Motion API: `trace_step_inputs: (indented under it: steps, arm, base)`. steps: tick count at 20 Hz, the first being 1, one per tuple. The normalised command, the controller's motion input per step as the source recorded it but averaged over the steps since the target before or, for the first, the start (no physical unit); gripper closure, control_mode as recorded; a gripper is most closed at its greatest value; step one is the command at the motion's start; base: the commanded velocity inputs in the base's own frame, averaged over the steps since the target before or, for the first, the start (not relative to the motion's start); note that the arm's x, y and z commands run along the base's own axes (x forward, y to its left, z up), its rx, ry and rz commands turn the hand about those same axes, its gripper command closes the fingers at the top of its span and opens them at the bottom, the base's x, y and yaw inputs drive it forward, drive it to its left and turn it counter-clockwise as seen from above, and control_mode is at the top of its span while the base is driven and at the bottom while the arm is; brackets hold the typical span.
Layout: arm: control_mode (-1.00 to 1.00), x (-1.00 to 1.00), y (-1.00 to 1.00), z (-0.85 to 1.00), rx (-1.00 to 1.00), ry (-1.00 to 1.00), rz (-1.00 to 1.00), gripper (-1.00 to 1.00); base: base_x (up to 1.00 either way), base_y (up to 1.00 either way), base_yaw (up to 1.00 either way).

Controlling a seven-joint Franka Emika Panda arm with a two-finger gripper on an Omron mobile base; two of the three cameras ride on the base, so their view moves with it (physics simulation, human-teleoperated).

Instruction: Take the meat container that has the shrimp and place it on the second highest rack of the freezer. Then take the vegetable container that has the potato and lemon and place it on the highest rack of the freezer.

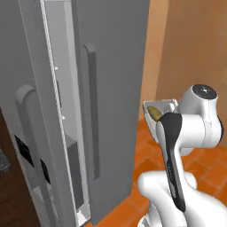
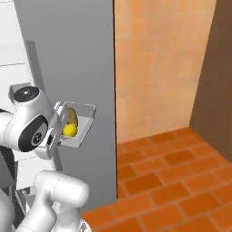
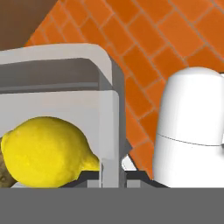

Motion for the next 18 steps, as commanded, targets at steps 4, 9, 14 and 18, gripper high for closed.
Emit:
trace_step_inputs:
  steps: [4, 9, 14, 18]
  arm:
    - [1.00, 0.00, 0.00, 0.00, 0.00, 0.00, 0.00, 1.00]
    - [1.00, 0.00, 0.00, 0.00, 0.00, 0.00, 0.00, 1.00]
    - [1.00, 0.00, 0.00, 0.00, 0.00, 0.00, 0.00, 1.00]
    - [1.00, 0.00, 0.00, 0.00, 0.00, 0.00, 0.00, 1.00]
  base:
    - [0.37, -0.20, 0.86]
    - [0.38, -0.25, 0.84]
    - [0.37, -0.42, 0.74]
    - [0.32, -0.62, 0.39]
